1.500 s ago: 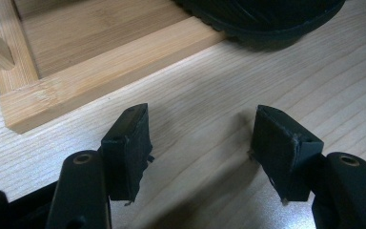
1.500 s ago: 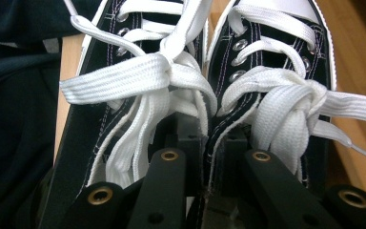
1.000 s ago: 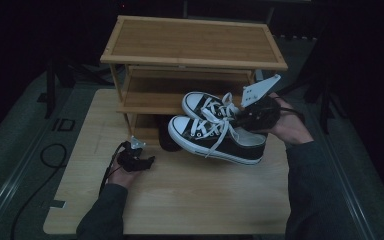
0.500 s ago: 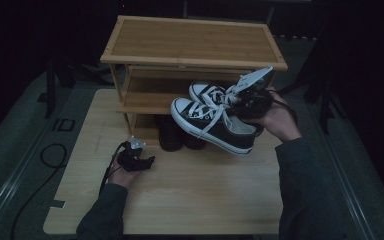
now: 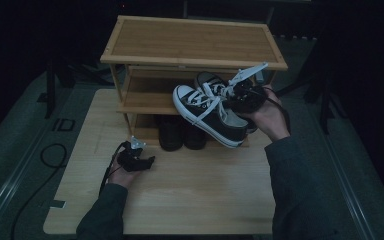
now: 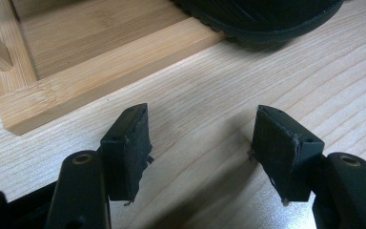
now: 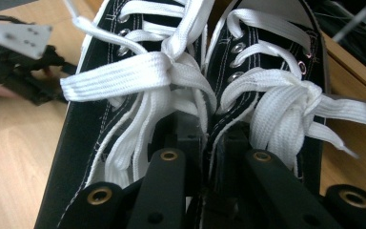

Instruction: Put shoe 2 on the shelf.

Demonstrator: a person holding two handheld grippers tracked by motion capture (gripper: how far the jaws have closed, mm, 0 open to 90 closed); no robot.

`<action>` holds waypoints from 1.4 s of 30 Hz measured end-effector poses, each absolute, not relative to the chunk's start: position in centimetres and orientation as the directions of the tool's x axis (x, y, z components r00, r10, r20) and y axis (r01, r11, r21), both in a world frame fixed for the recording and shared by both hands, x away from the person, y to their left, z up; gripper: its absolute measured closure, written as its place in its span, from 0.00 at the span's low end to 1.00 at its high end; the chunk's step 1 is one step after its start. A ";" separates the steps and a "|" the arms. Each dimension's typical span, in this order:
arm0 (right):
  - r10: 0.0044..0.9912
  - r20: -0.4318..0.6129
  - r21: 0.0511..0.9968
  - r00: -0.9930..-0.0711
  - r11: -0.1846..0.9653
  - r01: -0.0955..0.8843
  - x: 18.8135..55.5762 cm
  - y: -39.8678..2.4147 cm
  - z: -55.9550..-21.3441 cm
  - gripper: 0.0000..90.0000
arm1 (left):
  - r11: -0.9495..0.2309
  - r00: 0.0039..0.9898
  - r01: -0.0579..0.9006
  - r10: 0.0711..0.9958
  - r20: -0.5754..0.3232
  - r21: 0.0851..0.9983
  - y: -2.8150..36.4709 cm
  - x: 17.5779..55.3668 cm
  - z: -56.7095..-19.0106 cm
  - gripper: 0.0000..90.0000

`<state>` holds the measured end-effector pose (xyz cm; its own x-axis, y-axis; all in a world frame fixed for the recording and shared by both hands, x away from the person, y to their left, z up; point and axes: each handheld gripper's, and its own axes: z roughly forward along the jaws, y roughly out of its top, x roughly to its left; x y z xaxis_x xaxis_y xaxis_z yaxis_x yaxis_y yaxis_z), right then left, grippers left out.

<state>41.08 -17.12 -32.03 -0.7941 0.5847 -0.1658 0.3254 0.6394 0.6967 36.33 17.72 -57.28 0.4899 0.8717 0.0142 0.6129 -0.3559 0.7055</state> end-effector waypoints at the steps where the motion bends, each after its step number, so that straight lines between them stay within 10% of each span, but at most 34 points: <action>1: 0.595 -0.166 0.698 -0.786 0.635 0.333 41.1 -17.0 -32.1 0.93 | -0.356 0.490 0.613 0.872 0.014 0.705 17.7 36.3 -57.3 0.42; 42: 0.796 -0.206 0.712 -0.569 0.521 0.471 42.6 -14.5 -33.1 0.87 | -0.357 0.493 0.612 0.870 0.013 0.706 17.6 36.3 -57.3 0.42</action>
